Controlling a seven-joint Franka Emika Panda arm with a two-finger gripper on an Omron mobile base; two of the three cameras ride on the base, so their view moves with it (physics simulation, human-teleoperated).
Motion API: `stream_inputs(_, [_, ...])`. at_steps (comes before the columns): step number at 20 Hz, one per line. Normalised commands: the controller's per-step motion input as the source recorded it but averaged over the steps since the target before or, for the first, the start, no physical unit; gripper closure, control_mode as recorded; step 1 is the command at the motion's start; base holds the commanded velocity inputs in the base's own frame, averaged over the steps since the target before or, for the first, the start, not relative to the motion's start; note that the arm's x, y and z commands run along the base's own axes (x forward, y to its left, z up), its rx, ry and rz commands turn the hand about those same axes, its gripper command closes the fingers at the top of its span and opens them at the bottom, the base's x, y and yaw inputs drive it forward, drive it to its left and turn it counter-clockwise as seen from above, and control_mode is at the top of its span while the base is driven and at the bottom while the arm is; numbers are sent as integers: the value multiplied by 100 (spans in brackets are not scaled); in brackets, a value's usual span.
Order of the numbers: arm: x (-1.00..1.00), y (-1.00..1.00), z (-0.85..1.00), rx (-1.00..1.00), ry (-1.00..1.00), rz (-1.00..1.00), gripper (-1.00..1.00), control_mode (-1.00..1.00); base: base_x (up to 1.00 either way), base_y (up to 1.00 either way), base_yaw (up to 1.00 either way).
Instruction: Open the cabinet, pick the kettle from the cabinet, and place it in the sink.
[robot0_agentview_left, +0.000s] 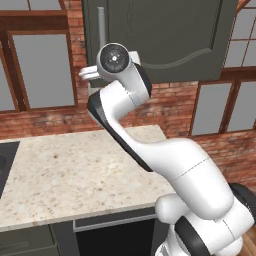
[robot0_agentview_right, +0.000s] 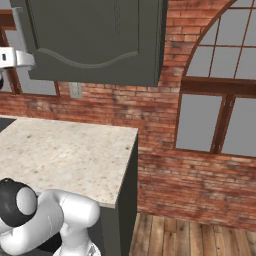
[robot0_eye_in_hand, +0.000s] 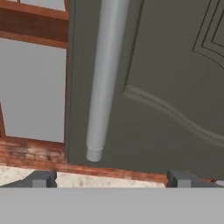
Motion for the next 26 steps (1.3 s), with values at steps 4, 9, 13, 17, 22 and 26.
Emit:
stream_inputs(4, [36, 8, 18, 0, 6, 0, -100, -100, 0, 0, 0])
stream_inputs(9, [38, 7, 13, 0, 8, 0, -100, -100, 0, 0, 0])
stream_inputs(13, [42, 8, 11, 0, 8, 0, -100, -100, 0, 0, 0])
stream_inputs(17, [41, 9, 6, 0, 7, 0, -100, -100, 0, 0, 0])
stream_inputs(22, [35, 20, -3, 0, 0, 0, -100, -100, 0, 0, 0])
stream_inputs(26, [34, 20, -6, 0, 0, 0, -100, -100, 0, 0, 0])
